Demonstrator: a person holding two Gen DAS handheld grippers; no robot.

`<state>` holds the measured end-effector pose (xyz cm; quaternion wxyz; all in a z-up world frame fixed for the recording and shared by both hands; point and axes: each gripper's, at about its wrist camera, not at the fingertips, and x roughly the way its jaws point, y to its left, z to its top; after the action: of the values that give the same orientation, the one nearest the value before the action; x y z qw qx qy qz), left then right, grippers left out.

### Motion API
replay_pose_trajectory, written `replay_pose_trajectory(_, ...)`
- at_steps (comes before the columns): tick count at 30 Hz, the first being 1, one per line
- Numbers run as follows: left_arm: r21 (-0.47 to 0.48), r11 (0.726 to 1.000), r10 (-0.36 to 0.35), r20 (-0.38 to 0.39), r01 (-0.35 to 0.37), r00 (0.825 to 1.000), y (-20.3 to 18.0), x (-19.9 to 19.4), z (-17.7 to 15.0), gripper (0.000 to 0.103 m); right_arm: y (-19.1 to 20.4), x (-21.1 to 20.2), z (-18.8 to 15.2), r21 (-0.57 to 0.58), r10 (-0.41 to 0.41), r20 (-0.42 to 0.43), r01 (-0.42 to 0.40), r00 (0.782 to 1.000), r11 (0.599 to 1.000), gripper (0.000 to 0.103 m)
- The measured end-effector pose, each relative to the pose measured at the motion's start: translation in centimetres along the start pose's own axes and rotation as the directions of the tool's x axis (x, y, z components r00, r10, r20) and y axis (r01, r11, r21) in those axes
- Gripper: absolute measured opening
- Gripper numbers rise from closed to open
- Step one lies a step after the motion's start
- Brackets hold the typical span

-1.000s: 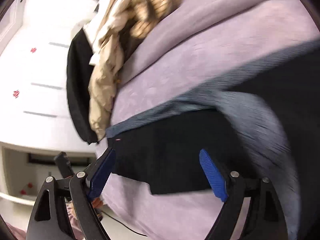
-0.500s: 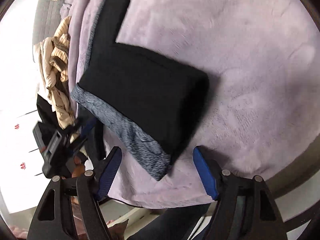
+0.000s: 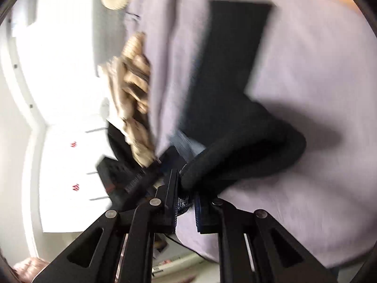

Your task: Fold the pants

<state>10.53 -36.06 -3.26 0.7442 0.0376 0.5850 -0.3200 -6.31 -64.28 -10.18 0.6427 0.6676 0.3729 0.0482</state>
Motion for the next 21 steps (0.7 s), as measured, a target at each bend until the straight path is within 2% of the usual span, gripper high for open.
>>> replay_pose_trajectory(1, -0.001, 0.999, 0.041, 0.044, -0.041, 0.998, -0.2, -0.3, 1.4, 0.063, 0.7, 0.0, 2.1, -0.009, 0.001, 0.018, -0.001, 1.0, 1.0, 0.013)
replay_pose_trajectory(3, 0.007, 0.996, 0.089, 0.11, -0.091, 0.99, -0.4, -1.0, 3.1, 0.064, 1.8, 0.5, 6.7, -0.024, -0.019, 0.047, 0.02, 0.999, 1.0, 0.02)
replay_pose_trajectory(4, 0.013, 0.993, 0.117, 0.131, -0.12, 0.984, -0.3, -1.3, 3.6, 0.064, 2.5, 0.9, 9.2, -0.042, -0.088, 0.061, 0.091, 0.994, 0.995, 0.025)
replay_pose_trajectory(6, 0.004, 0.986, 0.165, 0.168, -0.168, 0.972, 0.3, -2.3, 3.9, 0.064, 3.9, 1.3, 11.6, -0.079, -0.18, 0.061, 0.185, 0.982, 0.98, 0.034)
replay_pose_trajectory(8, -0.014, 0.982, 0.19, 0.17, -0.19, 0.967, 1.4, -3.0, 3.2, 0.064, 5.4, 0.3, 12.2, -0.184, -0.264, 0.11, 0.281, 0.958, 0.942, 0.06)
replay_pose_trajectory(10, -0.029, 0.976, 0.218, 0.147, -0.217, 0.965, 2.5, -3.0, 1.6, 0.064, 6.3, -0.7, 11.7, -0.231, -0.293, 0.15, 0.321, 0.944, 0.918, 0.063)
replay_pose_trajectory(13, -0.037, 0.962, 0.272, 0.063, -0.27, 0.96, 3.8, -0.6, -1.4, 0.064, 4.6, -2.4, 10.4, -0.215, -0.416, 0.207, 0.456, 0.886, 0.864, 0.063)
replay_pose_trajectory(15, -0.073, 0.955, 0.287, 0.0, -0.286, 0.958, 4.9, 1.2, -3.2, 0.064, 1.5, -2.5, 9.8, -0.148, -0.447, 0.177, 0.473, 0.877, 0.869, 0.06)
replay_pose_trajectory(17, -0.107, 0.948, 0.297, -0.042, -0.3, 0.954, 5.7, 2.7, -4.5, 0.064, -1.5, -1.4, 10.1, -0.073, -0.472, 0.116, 0.482, 0.874, 0.873, 0.05)
replay_pose_trajectory(18, -0.119, 0.946, 0.298, -0.053, -0.302, 0.953, 5.8, 3.2, -4.9, 0.064, -2.3, -0.9, 10.2, -0.049, -0.476, 0.104, 0.483, 0.873, 0.874, 0.049)
replay_pose_trajectory(19, -0.13, 0.945, 0.296, -0.062, -0.302, 0.953, 5.9, 3.5, -5.1, 0.064, -3.2, -0.5, 10.4, -0.031, -0.474, 0.099, 0.479, 0.875, 0.877, 0.039)
replay_pose_trajectory(20, -0.136, 0.943, 0.296, -0.07, -0.303, 0.953, 5.9, 3.9, -5.2, 0.064, -3.7, -0.4, 10.5, -0.02, -0.478, 0.097, 0.482, 0.873, 0.876, 0.005)
replay_pose_trajectory(21, -0.14, 0.939, 0.307, -0.078, -0.315, 0.949, 6.0, 4.3, -5.3, 0.064, -3.9, -0.5, 10.5, -0.012, -0.47, 0.104, 0.474, 0.876, 0.881, 0.005)
